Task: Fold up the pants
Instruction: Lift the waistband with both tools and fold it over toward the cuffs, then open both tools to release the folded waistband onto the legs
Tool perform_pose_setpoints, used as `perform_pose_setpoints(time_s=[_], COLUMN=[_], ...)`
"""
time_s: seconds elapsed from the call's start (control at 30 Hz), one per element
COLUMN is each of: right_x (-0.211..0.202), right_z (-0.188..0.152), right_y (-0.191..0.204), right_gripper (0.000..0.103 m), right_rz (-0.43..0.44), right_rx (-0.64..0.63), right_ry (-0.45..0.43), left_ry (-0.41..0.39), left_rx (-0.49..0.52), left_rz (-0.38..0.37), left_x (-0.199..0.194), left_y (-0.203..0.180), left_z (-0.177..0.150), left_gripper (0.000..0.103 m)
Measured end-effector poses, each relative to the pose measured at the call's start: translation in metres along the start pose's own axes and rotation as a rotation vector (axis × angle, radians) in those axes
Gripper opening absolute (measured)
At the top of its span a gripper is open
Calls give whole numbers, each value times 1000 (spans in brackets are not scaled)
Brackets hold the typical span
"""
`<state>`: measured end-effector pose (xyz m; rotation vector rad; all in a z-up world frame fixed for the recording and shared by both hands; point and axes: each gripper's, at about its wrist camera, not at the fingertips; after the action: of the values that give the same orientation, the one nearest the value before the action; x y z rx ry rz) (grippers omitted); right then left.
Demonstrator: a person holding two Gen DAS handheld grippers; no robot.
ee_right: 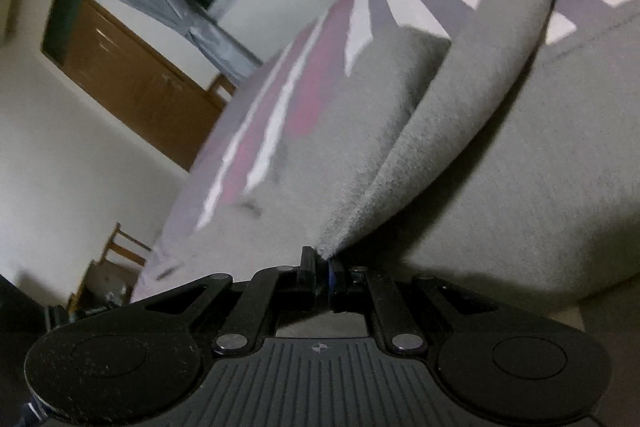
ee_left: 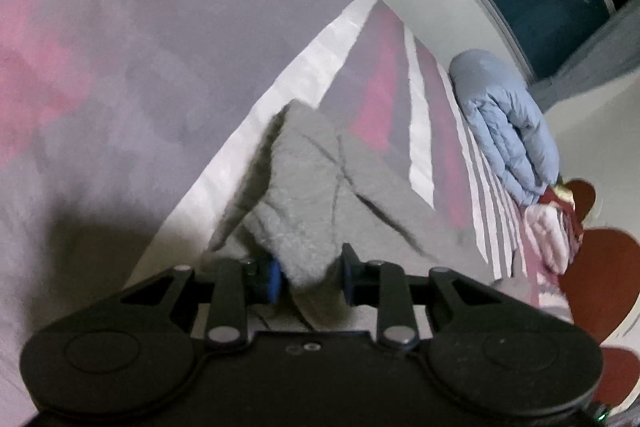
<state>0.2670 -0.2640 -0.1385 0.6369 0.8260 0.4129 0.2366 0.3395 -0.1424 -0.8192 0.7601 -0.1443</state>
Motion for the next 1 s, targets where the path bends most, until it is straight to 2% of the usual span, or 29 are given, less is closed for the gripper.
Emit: perform_pose_setpoints(time_s=[0.13,0.27,0.37,0.57,0.67,0.73,0.77,0.8,0.83,0.87,0.9,0.93,1.0], right_x=[-20,-8,4,-14,3,15,12,8,1,-9,-19,-31,-55], right_z=[0,-9,-17,-8,-12,-18,-16,-15,-13,-10,-8,-6,1], right_y=[5,-4,-13,-4,-7,-18,-23,-27,-26,-27,-27,-30,-35], right_gripper=[6,6,6,6,6,6,6,14,34,48,70,74,74], right_rz=[24,-9,-46,8,-43,-80,-64,-52,-57,-74,-72,-71,-84], right_rx=[-15,-6,32,37,40,77,115,134,127,111,103,100,81], right_ry=[-32,4,47,-15,35,93,94,91,74,51,29,-1,-57], left_ry=[0,34,13,-46,21,19,9,-1,-14,-30,-64,-94,-124], left_rx=[62,69,54,110,109,131,133,144,164,186,216,251,302], left_rz=[2,43,26,4,79,92,94,103,123,169,248,298,343], left_x=[-7,3,1,-8,7,6,1,-3,-9,-13,-19,-25,-36], left_y=[-10,0,4,-10,-3,-4,-5,-9,-15,-20,-28,-35,-51], left_z=[1,-5,-2,8,1,-7,-8,-10,-12,-14,-17,-20,-24], left_gripper=[19,19,19,19,22,25,28,41,53,89,94,94,94])
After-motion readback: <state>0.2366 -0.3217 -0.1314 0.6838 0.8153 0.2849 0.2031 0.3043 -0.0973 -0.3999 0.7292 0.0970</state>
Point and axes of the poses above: each gripper's, at about its wrist camera, not at the fingertips, and x roughly the way its jaws point, y to its left, z to its top, and after that the axes turned 7 degrees about -z, right-handed
